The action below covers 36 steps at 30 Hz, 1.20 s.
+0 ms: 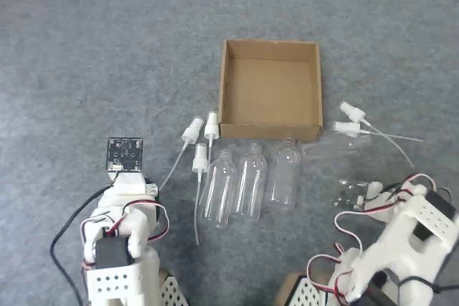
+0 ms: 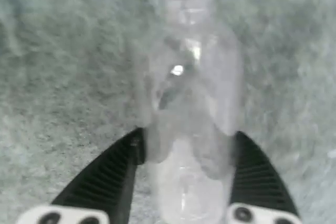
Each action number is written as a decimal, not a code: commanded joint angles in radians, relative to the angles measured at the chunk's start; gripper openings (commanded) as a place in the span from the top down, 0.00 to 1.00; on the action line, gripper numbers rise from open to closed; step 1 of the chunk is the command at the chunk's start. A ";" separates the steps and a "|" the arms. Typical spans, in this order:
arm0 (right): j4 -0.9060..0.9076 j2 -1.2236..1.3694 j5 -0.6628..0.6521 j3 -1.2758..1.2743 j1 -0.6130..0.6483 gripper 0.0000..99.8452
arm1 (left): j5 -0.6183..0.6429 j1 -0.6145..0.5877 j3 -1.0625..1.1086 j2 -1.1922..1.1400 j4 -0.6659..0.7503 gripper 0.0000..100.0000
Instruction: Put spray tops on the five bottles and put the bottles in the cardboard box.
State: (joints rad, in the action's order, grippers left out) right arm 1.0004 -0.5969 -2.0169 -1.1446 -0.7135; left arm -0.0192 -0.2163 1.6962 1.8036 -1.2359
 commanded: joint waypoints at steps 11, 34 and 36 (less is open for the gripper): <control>0.171 0.004 1.017 0.391 -0.056 0.97 | -0.005 -0.003 -0.012 0.000 0.029 0.99; 0.298 0.908 1.189 1.140 -0.021 0.91 | -0.006 -0.003 -0.012 0.000 0.025 0.99; 0.314 0.895 1.180 1.142 -0.019 0.85 | -0.006 -0.003 -0.012 0.000 0.025 0.99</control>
State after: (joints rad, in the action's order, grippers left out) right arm 1.2720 0.3330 -0.7940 -0.0690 -0.7472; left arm -0.0192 -0.2163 1.6962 1.8036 -1.2359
